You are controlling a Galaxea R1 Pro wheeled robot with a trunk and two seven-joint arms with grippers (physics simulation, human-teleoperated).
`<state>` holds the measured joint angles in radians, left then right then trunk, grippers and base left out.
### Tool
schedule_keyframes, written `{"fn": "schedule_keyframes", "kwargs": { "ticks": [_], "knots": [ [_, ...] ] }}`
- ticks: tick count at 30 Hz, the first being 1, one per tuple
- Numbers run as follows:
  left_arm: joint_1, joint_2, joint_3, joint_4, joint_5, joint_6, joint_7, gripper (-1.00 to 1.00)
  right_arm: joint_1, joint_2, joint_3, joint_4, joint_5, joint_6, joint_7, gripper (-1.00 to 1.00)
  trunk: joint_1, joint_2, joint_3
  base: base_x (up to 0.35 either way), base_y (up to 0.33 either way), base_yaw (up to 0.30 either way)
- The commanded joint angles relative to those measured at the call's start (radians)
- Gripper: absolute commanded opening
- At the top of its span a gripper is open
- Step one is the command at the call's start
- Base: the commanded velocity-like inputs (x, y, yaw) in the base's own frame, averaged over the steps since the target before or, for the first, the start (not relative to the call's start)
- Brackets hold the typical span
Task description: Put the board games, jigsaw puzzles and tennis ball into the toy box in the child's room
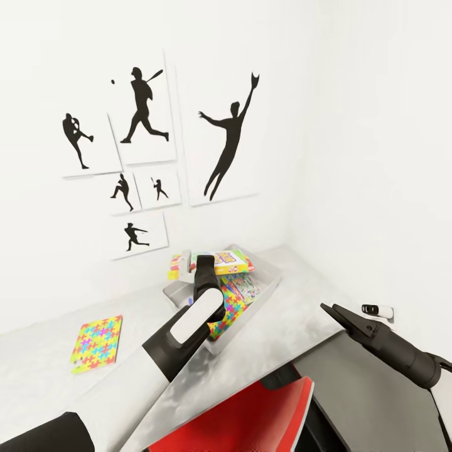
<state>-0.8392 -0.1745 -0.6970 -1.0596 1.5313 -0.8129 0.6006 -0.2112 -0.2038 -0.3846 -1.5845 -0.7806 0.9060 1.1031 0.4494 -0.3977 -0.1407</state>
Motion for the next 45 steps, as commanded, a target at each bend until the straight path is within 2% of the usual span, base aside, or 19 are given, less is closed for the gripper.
{"fn": "schedule_keyframes", "kwargs": {
  "ticks": [1, 24, 45],
  "knots": [
    [-0.001, 0.000, -0.001, 0.000, -0.005, -0.002, 0.008, -1.00, -0.001, 0.000, 0.000, 0.000, -0.002, 0.005, 0.001, 1.00, 0.001, -0.002, -0.004, 0.000, 0.000, -0.047],
    [-0.001, 0.000, -0.002, 0.002, -0.007, -0.003, 0.007, -1.00, 0.000, 0.008, 0.003, 0.000, -0.002, 0.004, 0.001, 1.00, 0.001, -0.002, -0.033, 0.000, 0.000, -0.088],
    [0.000, 0.000, -0.001, 0.003, -0.011, -0.005, 0.005, -1.00, 0.001, 0.000, 0.003, 0.000, 0.001, 0.005, 0.001, 1.00, 0.001, -0.002, -0.059, 0.000, 0.000, -0.113]
  ]
}}
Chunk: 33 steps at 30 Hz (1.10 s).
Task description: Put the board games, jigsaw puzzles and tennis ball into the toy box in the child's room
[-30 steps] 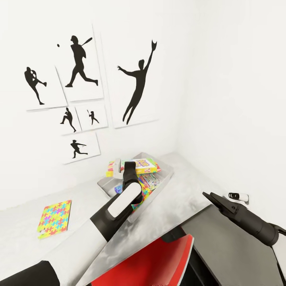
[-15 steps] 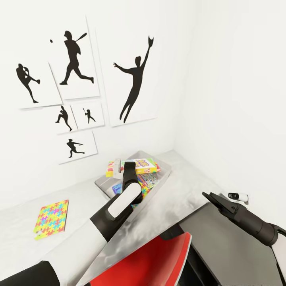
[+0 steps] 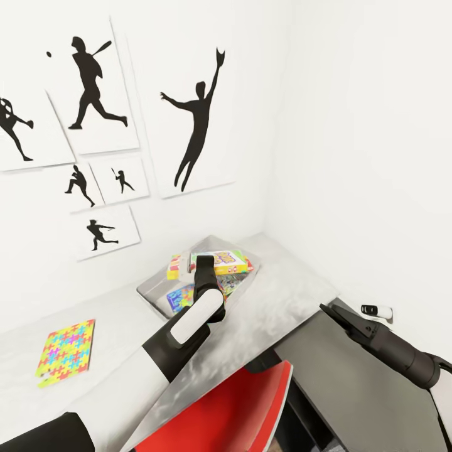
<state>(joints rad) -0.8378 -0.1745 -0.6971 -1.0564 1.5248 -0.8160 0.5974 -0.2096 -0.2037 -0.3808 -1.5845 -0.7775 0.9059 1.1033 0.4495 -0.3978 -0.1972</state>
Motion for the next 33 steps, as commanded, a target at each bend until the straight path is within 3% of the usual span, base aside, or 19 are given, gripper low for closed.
{"fn": "schedule_keyframes", "kwargs": {
  "ticks": [1, 8, 15, 33],
  "knots": [
    [-0.001, 0.000, -0.001, -0.001, -0.005, -0.002, 0.008, -1.00, -0.001, 0.000, 0.000, 0.000, -0.001, 0.005, 0.001, 1.00, 0.001, -0.002, -0.003, 0.000, 0.000, -0.126],
    [-0.001, 0.000, -0.001, -0.010, -0.005, -0.010, 0.008, -1.00, -0.001, 0.002, -0.001, 0.001, 0.004, 0.002, 0.002, 1.00, 0.001, -0.002, -0.006, 0.000, 0.000, 0.022],
    [0.000, 0.000, 0.003, -0.024, -0.014, -0.119, -0.001, -1.00, -0.001, 0.003, 0.000, 0.001, 0.006, 0.002, 0.001, 1.00, 0.001, -0.002, -0.006, 0.000, 0.000, 0.006],
    [0.000, 0.000, 0.007, -0.023, -0.017, -0.132, -0.005, -1.00, 0.001, 0.000, -0.001, 0.002, 0.007, 0.001, 0.001, 1.00, 0.001, -0.002, -0.006, 0.000, 0.000, 0.000]
  ]
}}
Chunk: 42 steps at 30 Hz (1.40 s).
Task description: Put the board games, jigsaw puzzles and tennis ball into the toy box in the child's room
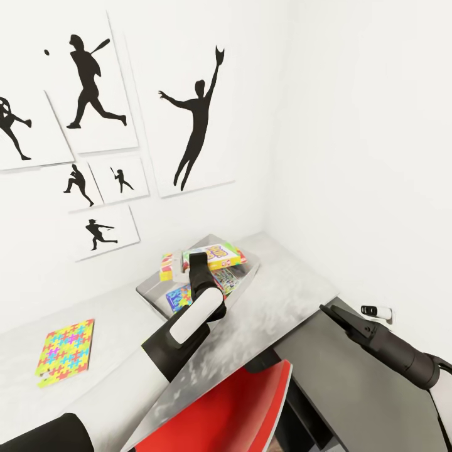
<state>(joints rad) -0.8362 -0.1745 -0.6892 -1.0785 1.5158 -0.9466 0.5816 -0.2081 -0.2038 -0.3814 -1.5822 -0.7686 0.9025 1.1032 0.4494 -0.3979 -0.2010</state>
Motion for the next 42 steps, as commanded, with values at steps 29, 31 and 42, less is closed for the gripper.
{"fn": "schedule_keyframes", "kwargs": {
  "ticks": [29, 31, 42],
  "knots": [
    [-0.002, 0.000, 0.030, 0.007, -0.022, 0.011, 0.011, -1.00, -0.001, 0.004, 0.001, 0.009, -0.002, 0.003, 0.003, 1.00, 0.001, -0.002, -0.002, 0.000, 0.000, 0.000],
    [-0.002, 0.000, 0.031, 0.007, -0.022, 0.017, 0.011, -1.00, -0.001, 0.002, 0.000, 0.010, -0.002, 0.004, 0.002, 1.00, 0.001, -0.002, -0.002, 0.000, 0.000, 0.000],
    [-0.003, 0.000, 0.080, 0.007, -0.022, 0.053, 0.010, -1.00, -0.001, 0.001, 0.001, 0.010, -0.001, 0.003, 0.000, 1.00, 0.001, -0.002, -0.002, 0.000, 0.000, 0.000]
  ]
}}
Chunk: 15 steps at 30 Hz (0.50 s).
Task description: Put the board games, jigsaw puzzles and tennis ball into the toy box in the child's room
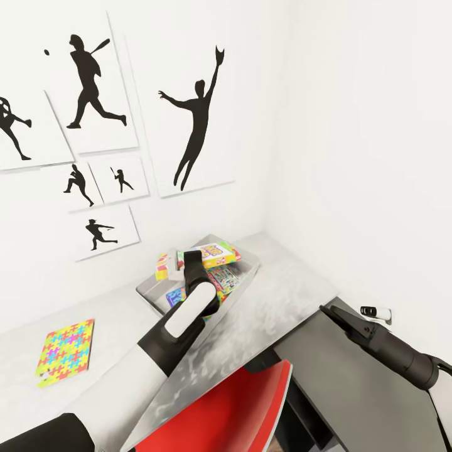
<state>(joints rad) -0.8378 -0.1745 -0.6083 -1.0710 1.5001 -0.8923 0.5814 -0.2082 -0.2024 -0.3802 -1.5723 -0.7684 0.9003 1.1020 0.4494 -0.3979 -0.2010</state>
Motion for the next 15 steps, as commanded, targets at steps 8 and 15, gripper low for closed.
{"fn": "schedule_keyframes", "kwargs": {
  "ticks": [8, 15],
  "knots": [
    [-0.001, 0.009, 0.007, -0.009, -0.006, 0.011, 0.009, -1.00, -0.001, -0.001, -0.002, 0.000, -0.001, 0.006, 0.001, 1.00, 0.001, -0.002, -0.007, 0.000, 0.000, 0.000],
    [-0.001, 0.017, 0.012, -0.010, -0.006, 0.017, 0.009, -1.00, -0.001, -0.002, 0.000, 0.000, -0.001, 0.006, -0.001, 1.00, 0.001, -0.002, -0.017, 0.000, 0.000, 0.000]
  ]
}}
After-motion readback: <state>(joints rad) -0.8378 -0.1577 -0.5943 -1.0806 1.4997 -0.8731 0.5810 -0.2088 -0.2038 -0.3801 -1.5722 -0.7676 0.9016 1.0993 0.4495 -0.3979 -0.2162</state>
